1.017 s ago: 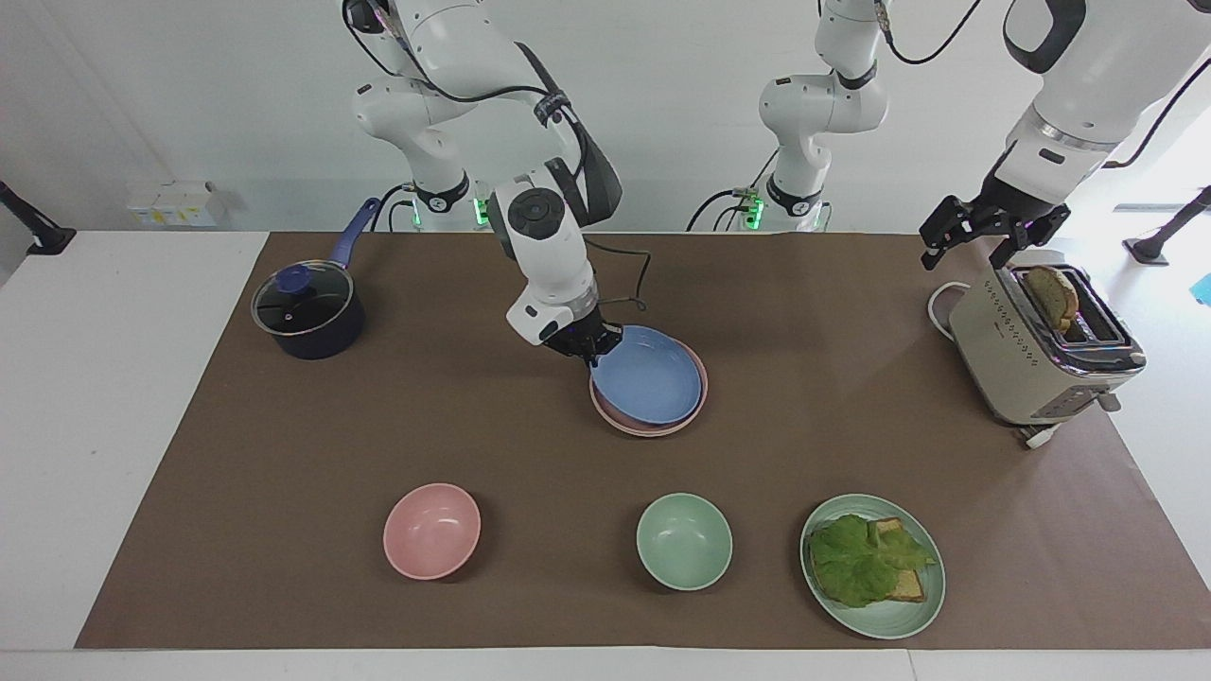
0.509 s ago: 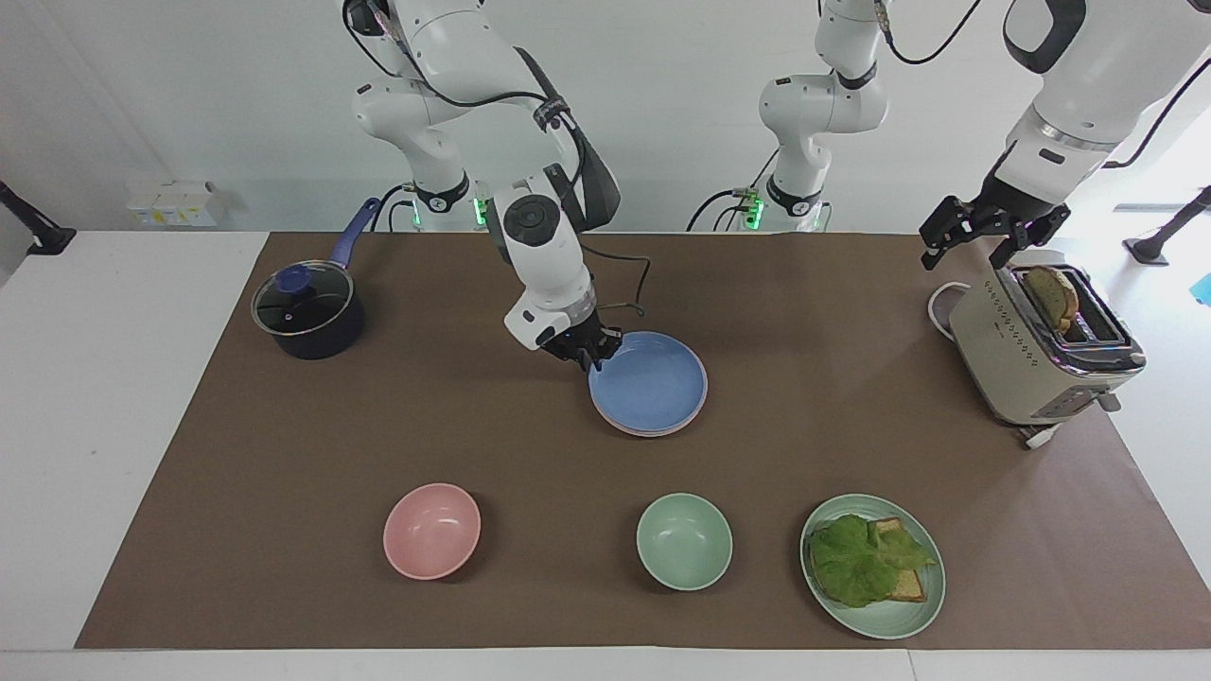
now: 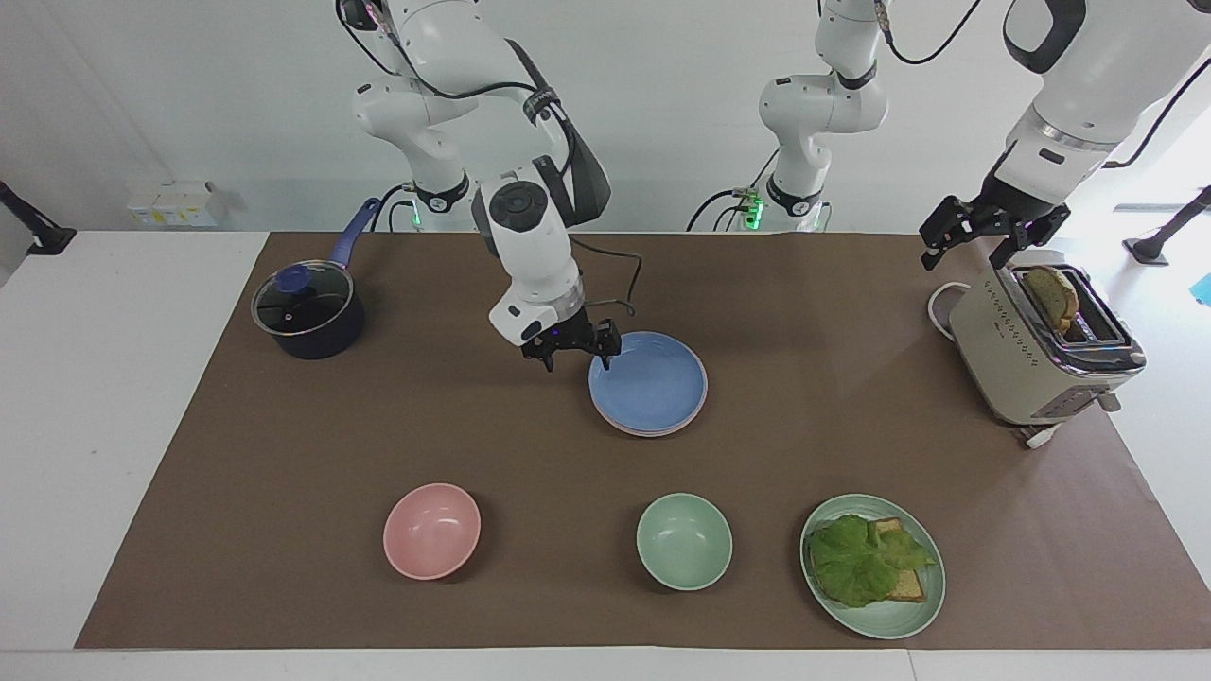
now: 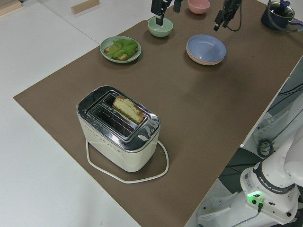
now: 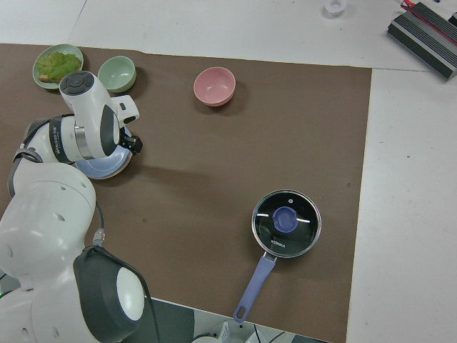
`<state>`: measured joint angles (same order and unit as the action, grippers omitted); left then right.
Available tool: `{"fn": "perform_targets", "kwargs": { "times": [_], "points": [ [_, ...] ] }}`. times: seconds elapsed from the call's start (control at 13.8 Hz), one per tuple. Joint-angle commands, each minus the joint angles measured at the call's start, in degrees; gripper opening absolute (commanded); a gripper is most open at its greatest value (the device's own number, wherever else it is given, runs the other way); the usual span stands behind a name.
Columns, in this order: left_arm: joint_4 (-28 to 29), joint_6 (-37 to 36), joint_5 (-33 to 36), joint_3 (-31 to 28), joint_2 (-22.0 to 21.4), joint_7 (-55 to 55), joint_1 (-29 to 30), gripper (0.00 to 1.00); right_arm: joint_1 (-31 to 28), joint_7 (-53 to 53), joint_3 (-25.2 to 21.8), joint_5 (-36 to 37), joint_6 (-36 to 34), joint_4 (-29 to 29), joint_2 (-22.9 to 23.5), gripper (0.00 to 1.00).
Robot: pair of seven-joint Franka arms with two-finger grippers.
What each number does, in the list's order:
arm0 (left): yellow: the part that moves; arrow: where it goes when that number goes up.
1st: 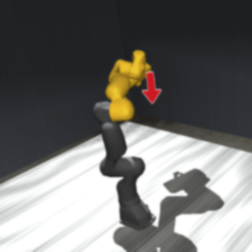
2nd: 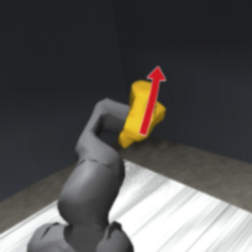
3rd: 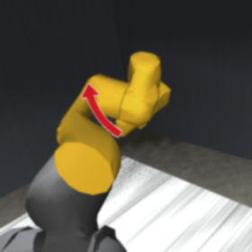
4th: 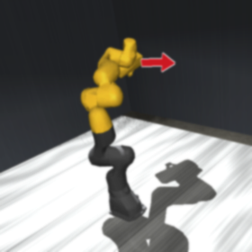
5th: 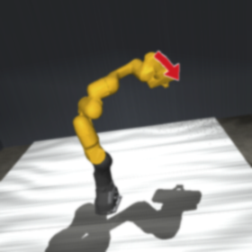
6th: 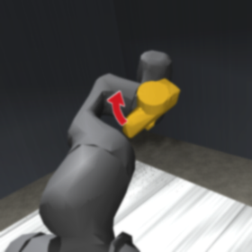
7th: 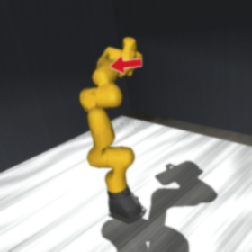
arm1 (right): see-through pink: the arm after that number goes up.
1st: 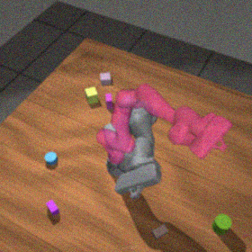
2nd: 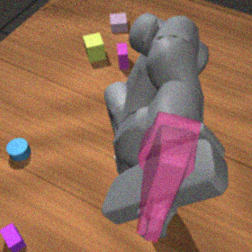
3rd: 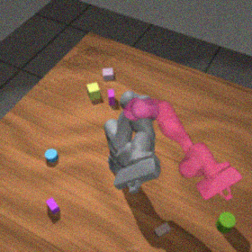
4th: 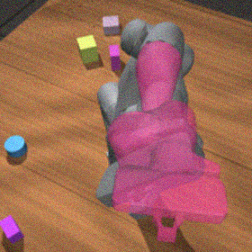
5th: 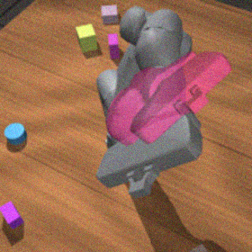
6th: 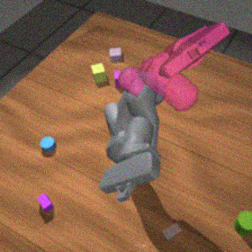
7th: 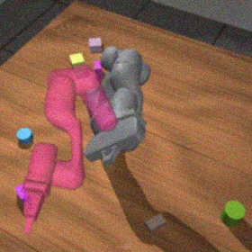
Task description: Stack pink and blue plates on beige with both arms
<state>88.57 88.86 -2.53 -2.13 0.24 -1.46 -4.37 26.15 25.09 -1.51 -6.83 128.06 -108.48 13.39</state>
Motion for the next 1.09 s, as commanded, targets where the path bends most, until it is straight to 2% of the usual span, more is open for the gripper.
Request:
{"fn": "perform_targets", "kwargs": {
  "times": [0.0,0.44,0.58,1.02],
  "points": [
    [0.20,-0.88,1.03,-0.06,-0.59,0.31,0.07,1.00,-4.60,-4.85,0.37,4.62,-4.04,-0.15,-4.32,1.00],
    [0.20,-0.88,1.03,-0.06,-0.59,0.40,0.07,1.00,-13.48,-10.14,0.37,4.98,-11.50,3.71,-9.60,1.00],
    [0.20,-0.88,1.03,-0.06,-0.59,0.40,0.07,1.00,-15.24,-12.16,0.28,4.90,-16.50,5.20,-11.97,1.00],
    [0.20,-0.88,1.03,-0.06,-0.59,0.32,0.07,1.00,-21.04,-18.84,0.19,4.11,-25.48,5.47,-16.81,1.00]
  ]
}}
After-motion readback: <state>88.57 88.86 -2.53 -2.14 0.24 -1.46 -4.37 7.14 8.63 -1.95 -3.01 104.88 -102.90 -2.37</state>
